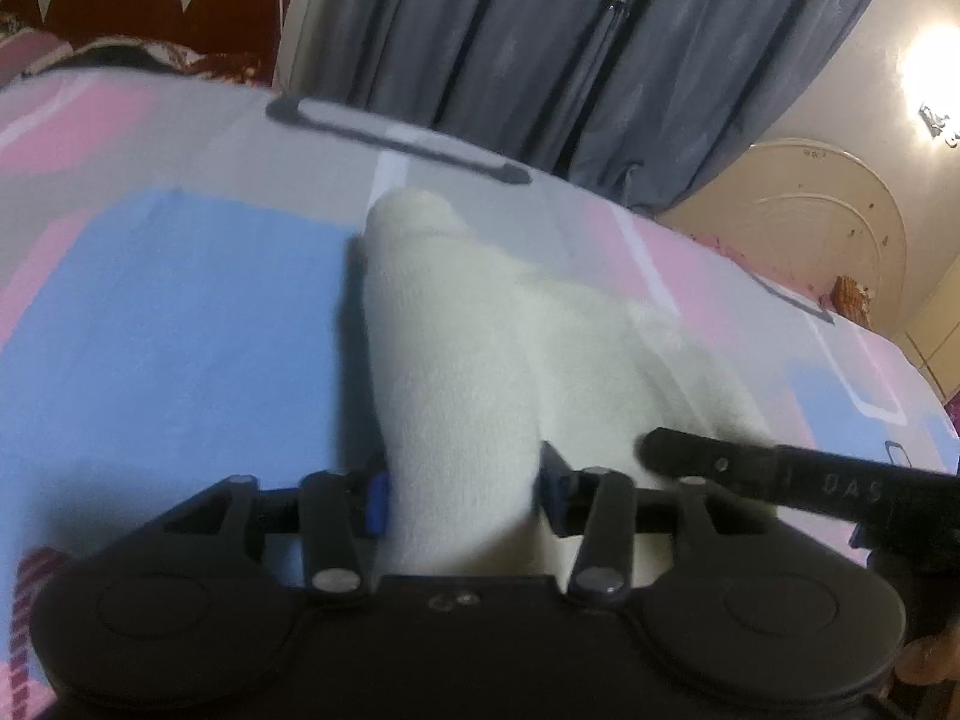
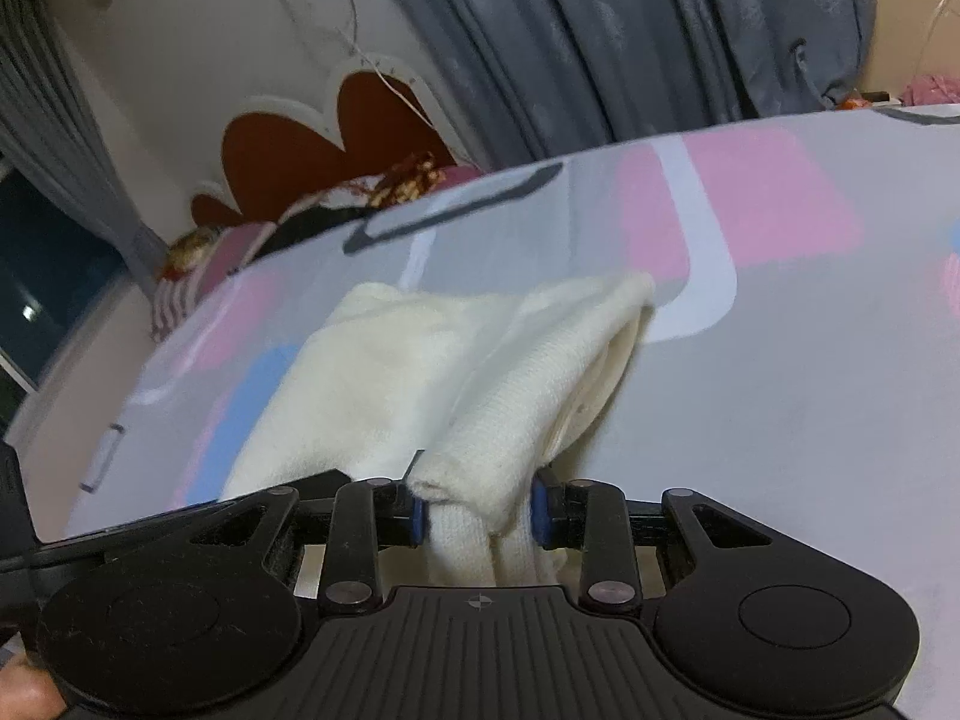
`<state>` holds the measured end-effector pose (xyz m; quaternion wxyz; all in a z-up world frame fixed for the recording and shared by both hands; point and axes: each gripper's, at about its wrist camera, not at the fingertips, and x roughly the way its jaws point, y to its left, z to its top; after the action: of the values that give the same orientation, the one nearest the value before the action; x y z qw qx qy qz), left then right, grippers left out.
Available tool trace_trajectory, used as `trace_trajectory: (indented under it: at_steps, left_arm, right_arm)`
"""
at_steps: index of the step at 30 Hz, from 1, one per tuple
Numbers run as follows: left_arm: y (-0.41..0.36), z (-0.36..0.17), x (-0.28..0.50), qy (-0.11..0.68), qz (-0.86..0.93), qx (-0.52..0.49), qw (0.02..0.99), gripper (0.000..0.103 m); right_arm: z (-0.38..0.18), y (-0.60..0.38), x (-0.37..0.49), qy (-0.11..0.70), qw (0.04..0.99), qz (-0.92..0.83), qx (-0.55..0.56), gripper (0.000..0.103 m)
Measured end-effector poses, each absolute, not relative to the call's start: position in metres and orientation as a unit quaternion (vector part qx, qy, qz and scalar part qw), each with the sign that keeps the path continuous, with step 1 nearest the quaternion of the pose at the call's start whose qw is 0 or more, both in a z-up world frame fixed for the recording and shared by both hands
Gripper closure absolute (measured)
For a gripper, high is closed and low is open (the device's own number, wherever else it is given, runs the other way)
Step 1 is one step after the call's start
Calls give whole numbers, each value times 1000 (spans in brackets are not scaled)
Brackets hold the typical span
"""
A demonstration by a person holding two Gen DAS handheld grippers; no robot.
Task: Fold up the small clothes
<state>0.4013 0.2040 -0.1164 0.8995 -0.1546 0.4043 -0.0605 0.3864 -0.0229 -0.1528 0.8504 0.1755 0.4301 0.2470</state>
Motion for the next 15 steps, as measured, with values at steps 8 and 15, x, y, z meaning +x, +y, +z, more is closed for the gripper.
trace_trajectory:
  at_steps: [8,15]
  left_arm:
    - [220,-87,385,349,-36,-170,921,43]
    - [200,-85,414,347,-55,-145,925,44]
  right_arm:
    - [-149,-58,389,424,859,191,216,58]
    - [-126,-39,395,374,891,185,178,59]
